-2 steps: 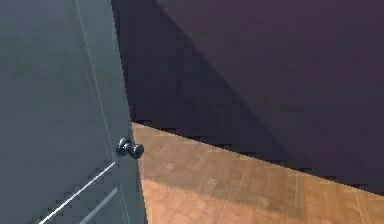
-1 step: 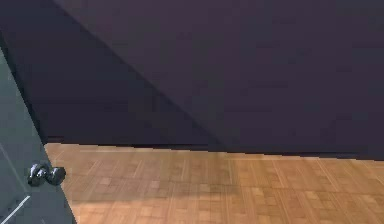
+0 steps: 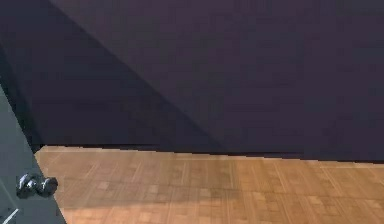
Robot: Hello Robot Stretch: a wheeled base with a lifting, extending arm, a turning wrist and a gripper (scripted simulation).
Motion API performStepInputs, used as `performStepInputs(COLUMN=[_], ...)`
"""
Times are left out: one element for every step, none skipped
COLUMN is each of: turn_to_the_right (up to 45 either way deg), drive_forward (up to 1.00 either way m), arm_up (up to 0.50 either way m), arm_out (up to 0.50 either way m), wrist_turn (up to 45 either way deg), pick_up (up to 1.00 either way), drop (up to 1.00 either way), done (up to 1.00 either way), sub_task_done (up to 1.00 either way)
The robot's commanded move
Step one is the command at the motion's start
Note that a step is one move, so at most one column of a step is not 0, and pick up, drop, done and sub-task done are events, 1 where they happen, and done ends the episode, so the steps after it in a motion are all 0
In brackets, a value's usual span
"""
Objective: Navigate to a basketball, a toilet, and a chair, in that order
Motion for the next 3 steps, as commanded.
performStepInputs(turn_to_the_right=[-45.0, -45.0, -30.0], drive_forward=[0.00, 0.00, 0.00], arm_up=[0.00, 0.00, 0.00], arm_out=[0.00, 0.00, 0.00], wrist_turn=[0.0, 0.0, 0.0], pick_up=[0.00, 0.00, 0.00], drop=[0.00, 0.00, 0.00], done=[0.00, 0.00, 0.00], sub_task_done=[0.00, 0.00, 0.00])
